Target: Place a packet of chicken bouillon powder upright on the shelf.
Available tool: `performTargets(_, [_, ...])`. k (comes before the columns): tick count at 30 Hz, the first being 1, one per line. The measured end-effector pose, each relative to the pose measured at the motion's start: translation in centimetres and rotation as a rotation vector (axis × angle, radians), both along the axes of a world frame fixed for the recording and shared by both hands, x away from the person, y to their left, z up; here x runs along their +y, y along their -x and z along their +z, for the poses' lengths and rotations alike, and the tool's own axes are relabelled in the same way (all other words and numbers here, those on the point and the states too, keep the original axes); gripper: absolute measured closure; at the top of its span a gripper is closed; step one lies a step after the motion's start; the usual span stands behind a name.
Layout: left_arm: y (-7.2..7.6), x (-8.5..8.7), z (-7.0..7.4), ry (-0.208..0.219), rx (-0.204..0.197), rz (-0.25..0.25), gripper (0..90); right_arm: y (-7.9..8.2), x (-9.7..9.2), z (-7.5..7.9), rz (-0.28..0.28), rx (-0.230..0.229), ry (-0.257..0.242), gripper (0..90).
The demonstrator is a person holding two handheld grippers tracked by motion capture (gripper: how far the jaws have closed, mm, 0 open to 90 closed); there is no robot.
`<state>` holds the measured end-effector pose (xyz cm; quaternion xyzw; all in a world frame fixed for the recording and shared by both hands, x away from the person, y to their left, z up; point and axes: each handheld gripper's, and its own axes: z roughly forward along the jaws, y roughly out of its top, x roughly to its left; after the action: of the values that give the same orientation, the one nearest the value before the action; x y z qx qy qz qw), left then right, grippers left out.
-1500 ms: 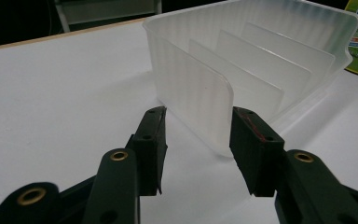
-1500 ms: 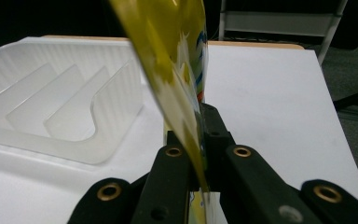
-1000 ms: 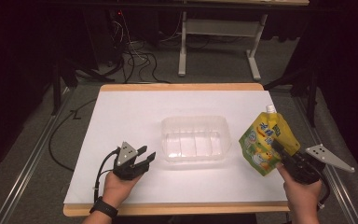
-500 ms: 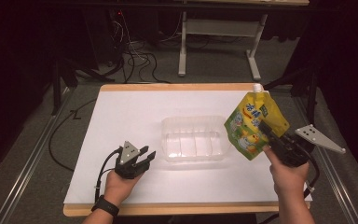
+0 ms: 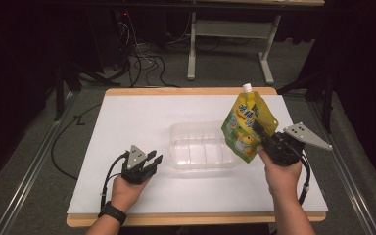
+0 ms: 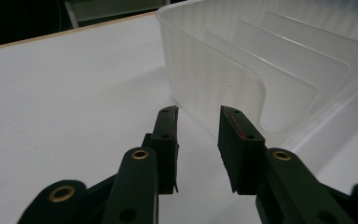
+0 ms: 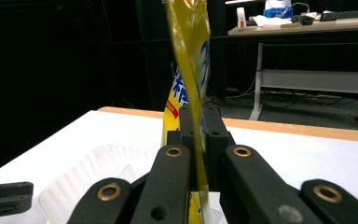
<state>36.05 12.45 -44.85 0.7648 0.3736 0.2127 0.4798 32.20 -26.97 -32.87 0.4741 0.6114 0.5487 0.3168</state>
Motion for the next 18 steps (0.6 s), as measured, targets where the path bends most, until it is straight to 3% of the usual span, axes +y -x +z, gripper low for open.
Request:
performTargets(3, [-0.6, -0.4, 0.1, 0.019, 0.013, 0.016, 74.7, -0.3, 0.5, 0.0, -0.004, 0.0, 0.005, 90.0])
performTargets(6, [-1.1, -1.0, 0.0, -0.015, 0.006, 0.034, 82.1, -0.7, 1.1, 0.0, -0.002, 0.002, 0.013, 90.0])
performTargets(8, [-2.1, -1.3, -0.4, -0.025, 0.026, 0.058, 90.0, -1.0, 1.7, -0.1, 0.0, 0.003, 0.023, 90.0])
performTargets(12, [-3.7, -2.0, -0.8, -0.05, 0.028, 0.078, 90.0, -1.1, 2.2, -0.3, 0.006, 0.005, 0.025, 90.0])
performTargets(15, [-5.4, -2.7, -1.1, -0.053, 0.06, 0.098, 90.0, -1.4, 2.5, -0.4, -0.001, 0.0, 0.029, 90.0])
performTargets(18, [-6.0, -3.8, -1.4, -0.06, 0.076, 0.087, 90.0, -1.7, 2.6, -0.6, -0.005, 0.006, 0.022, 90.0])
